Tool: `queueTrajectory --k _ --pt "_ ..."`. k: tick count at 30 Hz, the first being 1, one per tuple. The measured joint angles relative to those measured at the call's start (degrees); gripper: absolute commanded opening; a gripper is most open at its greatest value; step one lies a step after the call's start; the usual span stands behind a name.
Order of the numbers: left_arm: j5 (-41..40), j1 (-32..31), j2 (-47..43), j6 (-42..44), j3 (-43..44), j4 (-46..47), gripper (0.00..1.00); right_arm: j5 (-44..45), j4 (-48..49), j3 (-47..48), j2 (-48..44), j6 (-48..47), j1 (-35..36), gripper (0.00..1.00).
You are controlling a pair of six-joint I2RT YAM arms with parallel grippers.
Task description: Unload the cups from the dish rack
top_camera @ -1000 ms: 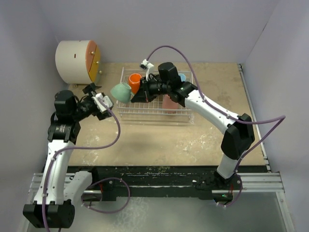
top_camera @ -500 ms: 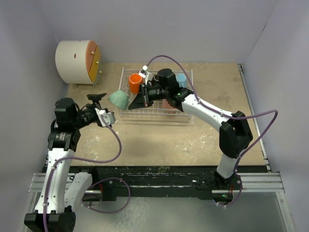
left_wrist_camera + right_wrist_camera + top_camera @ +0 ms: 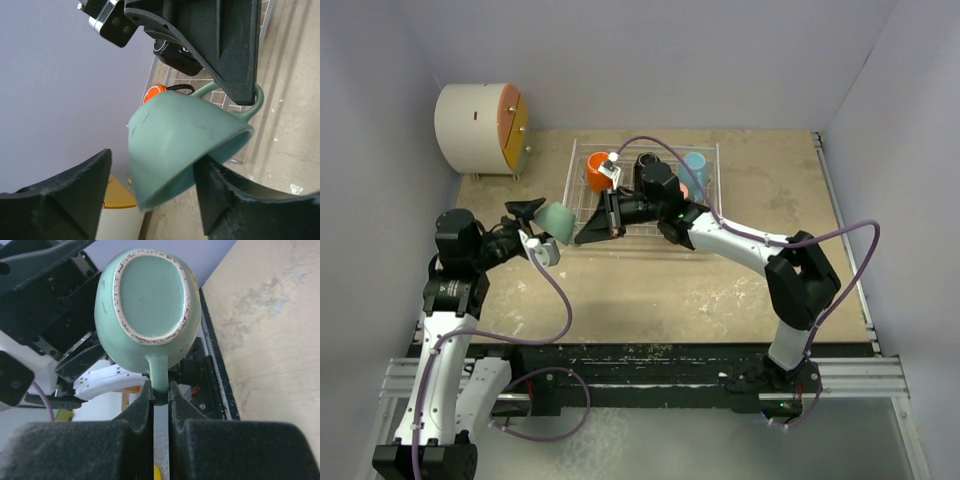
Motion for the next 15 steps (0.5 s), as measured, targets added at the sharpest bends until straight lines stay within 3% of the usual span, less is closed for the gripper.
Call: queueTrajectory --k 6,10,15 --pt "0.2 0.0 0.4 1.4 -0.5 1.6 0.30 -1.0 7.9 -2.0 -0.1 6.4 1.8 0.04" --pt "1.3 0.0 0.5 2.4 -0.5 4.2 0.01 -1.6 8.8 -3.0 -0.8 9.6 1.8 0.26" --pt "1.1 0.0 2.1 0.8 0.3 2.0 0.00 1.0 1.9 -3.0 -4.1 4.9 0.9 0.62"
